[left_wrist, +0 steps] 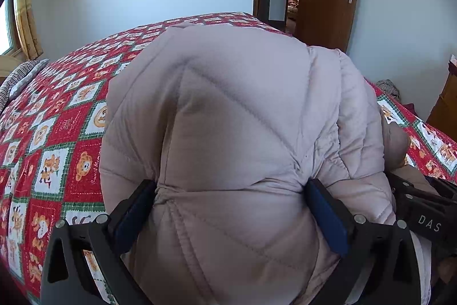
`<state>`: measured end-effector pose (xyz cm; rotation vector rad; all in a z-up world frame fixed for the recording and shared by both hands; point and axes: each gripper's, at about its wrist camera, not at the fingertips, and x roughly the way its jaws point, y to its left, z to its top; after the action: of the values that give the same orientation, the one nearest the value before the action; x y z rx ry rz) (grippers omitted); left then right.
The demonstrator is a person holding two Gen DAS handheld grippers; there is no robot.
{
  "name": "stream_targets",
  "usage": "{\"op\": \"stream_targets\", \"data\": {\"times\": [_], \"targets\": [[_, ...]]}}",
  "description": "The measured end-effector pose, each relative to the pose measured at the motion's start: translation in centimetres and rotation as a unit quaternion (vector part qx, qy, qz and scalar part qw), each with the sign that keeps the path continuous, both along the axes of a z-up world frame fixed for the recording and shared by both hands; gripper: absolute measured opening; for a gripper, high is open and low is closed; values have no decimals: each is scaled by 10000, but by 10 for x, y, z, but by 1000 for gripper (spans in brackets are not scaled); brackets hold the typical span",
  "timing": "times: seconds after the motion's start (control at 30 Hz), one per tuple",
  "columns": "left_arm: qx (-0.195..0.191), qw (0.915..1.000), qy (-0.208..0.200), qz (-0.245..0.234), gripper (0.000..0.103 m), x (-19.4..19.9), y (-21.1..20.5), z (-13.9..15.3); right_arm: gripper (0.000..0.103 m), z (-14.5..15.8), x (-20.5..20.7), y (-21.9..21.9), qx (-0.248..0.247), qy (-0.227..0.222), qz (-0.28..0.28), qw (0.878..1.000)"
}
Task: Fold large clothes
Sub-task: 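Grasp the folded jacket bundle with both grippers and hold it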
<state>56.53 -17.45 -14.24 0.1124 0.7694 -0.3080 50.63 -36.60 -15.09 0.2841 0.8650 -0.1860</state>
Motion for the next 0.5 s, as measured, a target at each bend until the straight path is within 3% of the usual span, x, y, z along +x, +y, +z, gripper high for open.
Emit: {"op": "stream_targets", "data": {"times": [0.5], "targets": [[33,9996,267,4,102,11,-3,-5,81,-4,5,-4,224,162,-6,9996]]}}
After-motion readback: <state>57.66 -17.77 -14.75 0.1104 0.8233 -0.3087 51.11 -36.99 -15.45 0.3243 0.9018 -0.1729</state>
